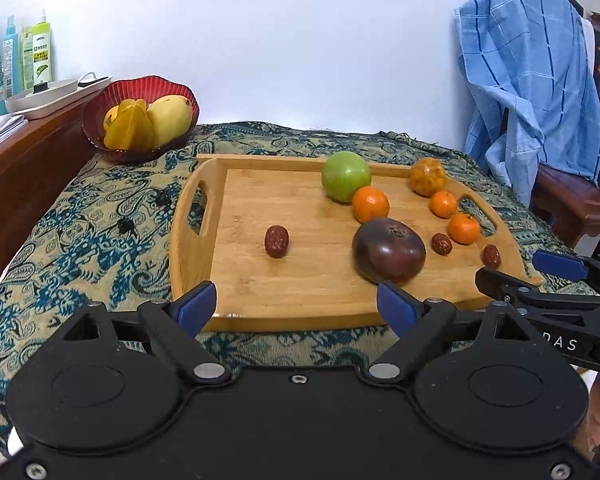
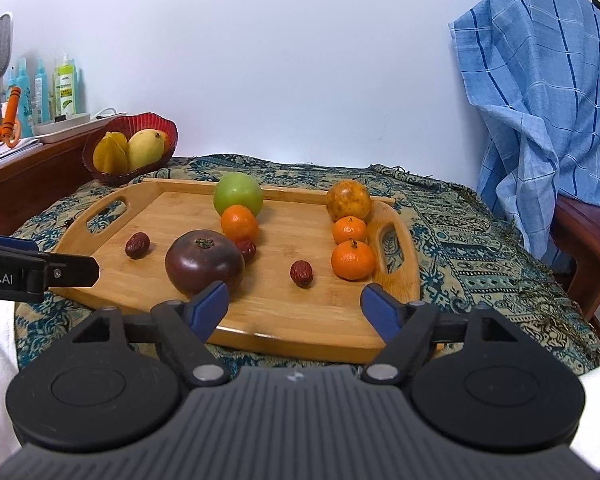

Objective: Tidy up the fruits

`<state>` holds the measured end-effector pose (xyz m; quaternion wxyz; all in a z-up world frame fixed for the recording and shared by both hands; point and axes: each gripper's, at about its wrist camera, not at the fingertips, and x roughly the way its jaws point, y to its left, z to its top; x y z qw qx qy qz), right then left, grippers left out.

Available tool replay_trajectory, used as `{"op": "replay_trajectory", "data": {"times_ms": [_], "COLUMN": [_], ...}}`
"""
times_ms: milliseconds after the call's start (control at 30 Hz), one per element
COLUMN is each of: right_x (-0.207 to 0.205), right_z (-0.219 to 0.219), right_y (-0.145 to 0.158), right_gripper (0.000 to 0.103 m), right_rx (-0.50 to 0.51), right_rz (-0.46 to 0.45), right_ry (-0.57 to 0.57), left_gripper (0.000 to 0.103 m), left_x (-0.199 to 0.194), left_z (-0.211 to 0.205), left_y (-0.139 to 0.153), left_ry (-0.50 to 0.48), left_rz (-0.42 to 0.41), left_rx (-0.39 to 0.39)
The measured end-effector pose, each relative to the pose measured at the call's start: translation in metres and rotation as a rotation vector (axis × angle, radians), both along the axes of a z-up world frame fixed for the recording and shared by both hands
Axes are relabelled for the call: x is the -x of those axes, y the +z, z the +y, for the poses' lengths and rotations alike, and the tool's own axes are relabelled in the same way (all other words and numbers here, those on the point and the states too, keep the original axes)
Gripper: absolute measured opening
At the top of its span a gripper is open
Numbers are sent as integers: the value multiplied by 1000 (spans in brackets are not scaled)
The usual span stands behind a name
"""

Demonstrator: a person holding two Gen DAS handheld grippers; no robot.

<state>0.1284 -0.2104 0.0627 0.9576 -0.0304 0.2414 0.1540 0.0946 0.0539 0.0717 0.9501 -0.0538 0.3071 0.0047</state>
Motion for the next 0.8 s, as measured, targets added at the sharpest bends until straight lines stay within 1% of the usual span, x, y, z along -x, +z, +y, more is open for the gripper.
{"op": "replay_trajectory", "data": {"times_ms": [233, 267, 367, 533, 600, 800], "right_x": [11, 13, 17, 26, 29, 31], "right_z": [-3, -3, -3, -2, -2, 0], "right_y": [-3, -4, -7, -13, -16, -26], "right_gripper": [90, 90, 91, 94, 97, 101], "right_rx": [3, 2, 12, 27, 27, 34], "right_rz": [34, 42, 50, 56, 59, 79], "right_ry": [-23, -25, -34, -43, -44, -40], "left_gripper": [88, 89, 97, 97, 97, 98], "left_x": [13, 15, 20, 26, 28, 30], "left_z": [-4, -5, -5, -4, -4, -5], "left_y": [-6, -7, -10, -14, -16, -24], "left_ry": [-12, -11, -4, 2, 2, 27], "left_rz": [26, 29, 39, 52, 58, 92], "left_rx": [-16, -17, -9, 0, 0, -16]}}
